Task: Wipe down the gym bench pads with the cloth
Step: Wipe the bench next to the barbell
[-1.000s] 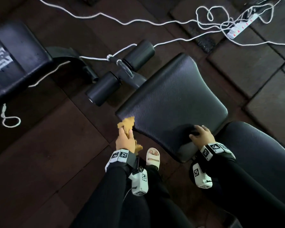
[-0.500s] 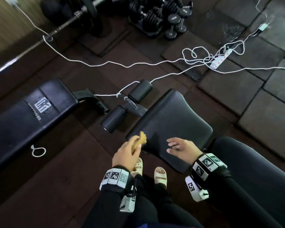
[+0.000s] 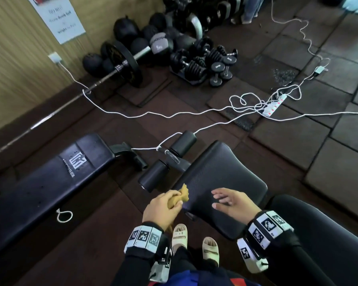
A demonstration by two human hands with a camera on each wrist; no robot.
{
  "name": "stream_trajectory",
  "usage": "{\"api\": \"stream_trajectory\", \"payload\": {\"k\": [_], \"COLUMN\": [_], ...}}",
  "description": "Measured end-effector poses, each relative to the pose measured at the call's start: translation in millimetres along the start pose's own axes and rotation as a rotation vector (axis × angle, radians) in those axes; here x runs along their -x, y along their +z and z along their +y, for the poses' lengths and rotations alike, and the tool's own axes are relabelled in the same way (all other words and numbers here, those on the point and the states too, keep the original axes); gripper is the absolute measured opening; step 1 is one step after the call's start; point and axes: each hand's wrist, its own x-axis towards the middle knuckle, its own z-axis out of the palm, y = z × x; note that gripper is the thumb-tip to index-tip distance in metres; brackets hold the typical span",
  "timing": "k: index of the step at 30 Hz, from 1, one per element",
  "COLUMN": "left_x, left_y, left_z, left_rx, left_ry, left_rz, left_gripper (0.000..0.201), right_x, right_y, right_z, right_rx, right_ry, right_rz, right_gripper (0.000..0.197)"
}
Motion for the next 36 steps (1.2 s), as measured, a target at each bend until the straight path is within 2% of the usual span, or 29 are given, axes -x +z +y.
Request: {"api": "stream_trajectory", "payload": {"k": [8,14,21,28,36], "left_x": [12,26,39,53,68], "left_y": [-16,-21,-48,-97,-179], "left_z": [4,-8,-39,-122,-257], "left_rx": [0.063,0.15,0.265,0.367,0.305], "left_ry": [-0.023,-0.093,-0.186,-0.287,-0.32], "left_rz": [0.064,0.108,0.166,0.269,0.315], "left_gripper": [0.024,0.024,0.024,0.023,0.024], "right_x": [1,-10,-40,-82,-126], "right_y": [-13,-8,16,92,235], "right_z": [-12,-19,-63,-129,-217], "right_rx": [0.018,0.059,0.125,0.175,0.195], "right_ry": [-0.068,-0.092,-0.144,-0.219,-0.195], "right_rz": [-0.007,-0.039,-0.126,-0.243,-0.328], "right_gripper": [0.033,0.03,0.03,0.031,0.028]}}
